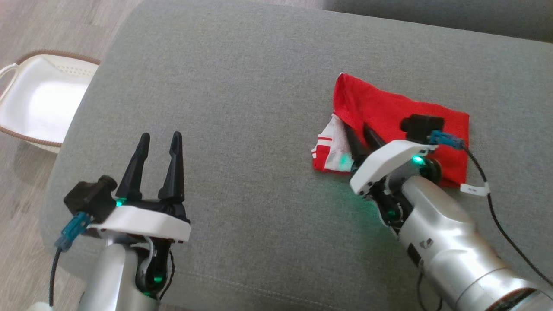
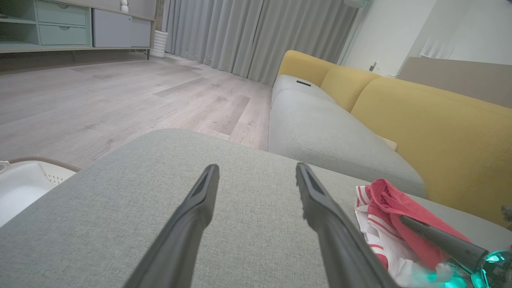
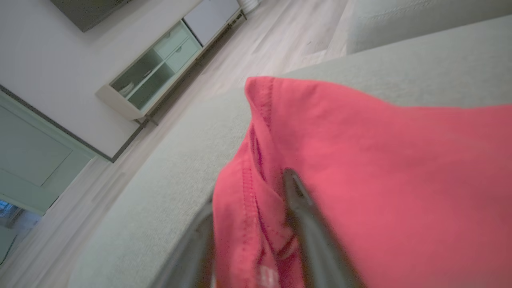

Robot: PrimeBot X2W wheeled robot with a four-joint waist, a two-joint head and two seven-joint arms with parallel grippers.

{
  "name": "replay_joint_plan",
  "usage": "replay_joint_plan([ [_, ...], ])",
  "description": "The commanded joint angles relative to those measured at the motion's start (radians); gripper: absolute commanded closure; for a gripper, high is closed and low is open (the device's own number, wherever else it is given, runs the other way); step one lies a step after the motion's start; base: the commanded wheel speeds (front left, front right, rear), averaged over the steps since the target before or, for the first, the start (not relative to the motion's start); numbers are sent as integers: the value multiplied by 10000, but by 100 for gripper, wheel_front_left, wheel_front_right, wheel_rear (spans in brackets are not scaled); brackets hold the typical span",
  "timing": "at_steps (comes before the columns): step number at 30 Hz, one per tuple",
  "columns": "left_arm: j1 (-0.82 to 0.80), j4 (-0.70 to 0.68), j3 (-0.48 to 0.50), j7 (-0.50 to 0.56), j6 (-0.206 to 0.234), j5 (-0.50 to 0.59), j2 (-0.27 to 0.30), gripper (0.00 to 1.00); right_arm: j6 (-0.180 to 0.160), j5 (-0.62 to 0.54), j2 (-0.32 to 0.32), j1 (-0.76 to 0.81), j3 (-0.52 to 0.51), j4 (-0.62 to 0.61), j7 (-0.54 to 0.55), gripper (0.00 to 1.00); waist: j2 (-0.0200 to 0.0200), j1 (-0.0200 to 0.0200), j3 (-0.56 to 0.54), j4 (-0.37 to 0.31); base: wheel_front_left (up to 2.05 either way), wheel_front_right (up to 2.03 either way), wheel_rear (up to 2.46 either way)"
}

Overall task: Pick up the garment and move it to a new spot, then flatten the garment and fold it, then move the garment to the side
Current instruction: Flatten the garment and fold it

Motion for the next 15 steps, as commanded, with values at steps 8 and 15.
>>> replay_joint_plan([
  [8,-386,-264,446,-120,-61,111,99,0,-9,2186,165,-448,2180,-1654,-242,0,0,0,-171,-473,0,0,0],
  [15,-328,-415,581,-120,-61,222,99,0,-9,2395,166,-1170,2586,-1341,-792,0,0,0,-464,-1258,0,0,0],
])
